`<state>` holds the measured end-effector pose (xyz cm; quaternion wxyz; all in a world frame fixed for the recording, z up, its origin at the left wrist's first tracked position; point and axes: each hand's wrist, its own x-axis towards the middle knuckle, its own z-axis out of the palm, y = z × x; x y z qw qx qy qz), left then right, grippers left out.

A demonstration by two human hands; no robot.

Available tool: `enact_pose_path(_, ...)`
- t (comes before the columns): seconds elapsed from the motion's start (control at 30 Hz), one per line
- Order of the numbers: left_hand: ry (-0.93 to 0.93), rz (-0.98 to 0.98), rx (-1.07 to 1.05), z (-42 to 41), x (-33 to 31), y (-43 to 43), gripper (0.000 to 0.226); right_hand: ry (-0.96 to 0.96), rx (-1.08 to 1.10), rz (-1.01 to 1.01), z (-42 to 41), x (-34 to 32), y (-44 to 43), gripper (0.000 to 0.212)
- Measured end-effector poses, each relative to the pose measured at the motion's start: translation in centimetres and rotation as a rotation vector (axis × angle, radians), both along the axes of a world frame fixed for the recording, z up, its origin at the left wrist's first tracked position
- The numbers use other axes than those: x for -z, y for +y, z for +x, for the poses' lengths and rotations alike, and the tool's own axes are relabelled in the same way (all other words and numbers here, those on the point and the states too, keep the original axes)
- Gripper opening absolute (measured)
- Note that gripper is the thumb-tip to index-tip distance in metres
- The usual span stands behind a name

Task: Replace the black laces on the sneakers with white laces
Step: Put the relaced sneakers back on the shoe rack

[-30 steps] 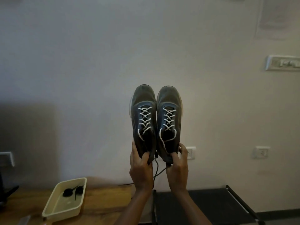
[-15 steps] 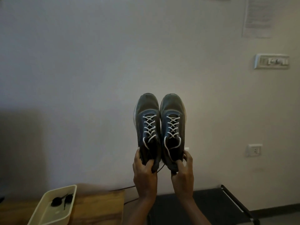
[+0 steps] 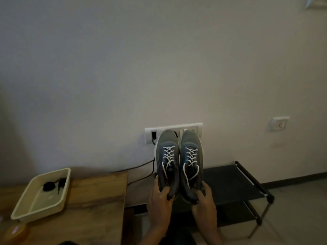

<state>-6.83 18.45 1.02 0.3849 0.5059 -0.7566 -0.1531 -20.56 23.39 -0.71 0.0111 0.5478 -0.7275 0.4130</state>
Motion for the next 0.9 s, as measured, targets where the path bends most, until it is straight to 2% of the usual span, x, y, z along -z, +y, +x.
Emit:
enact_pose_path(0.17, -0.193, 0.155, 0.008, 0.0, 3.2, 0.3, 0.029, -0.105, -0.015, 0.113, -1.1, 3.9, 0.4, 0.039)
enact_pose_path(0.37, -0.33, 0.288, 0.053, -0.4, 6.6, -0.2, 0.038, -0.137, -0.026, 0.274, -2.0, 5.8, 0.3, 0.028)
enact_pose_path(0.57, -0.286, 0.325, 0.077, -2.2, 8.6, -2.7, 0.046, -0.142, 0.016, 0.406, -4.2, 6.8, -2.5, 0.022)
enact_pose_path(0.9, -0.281, 0.354, 0.086, -3.8, 10.8, -4.9, 0.047, -0.101, -0.048, 0.499, -6.6, 6.8, -5.5, 0.031)
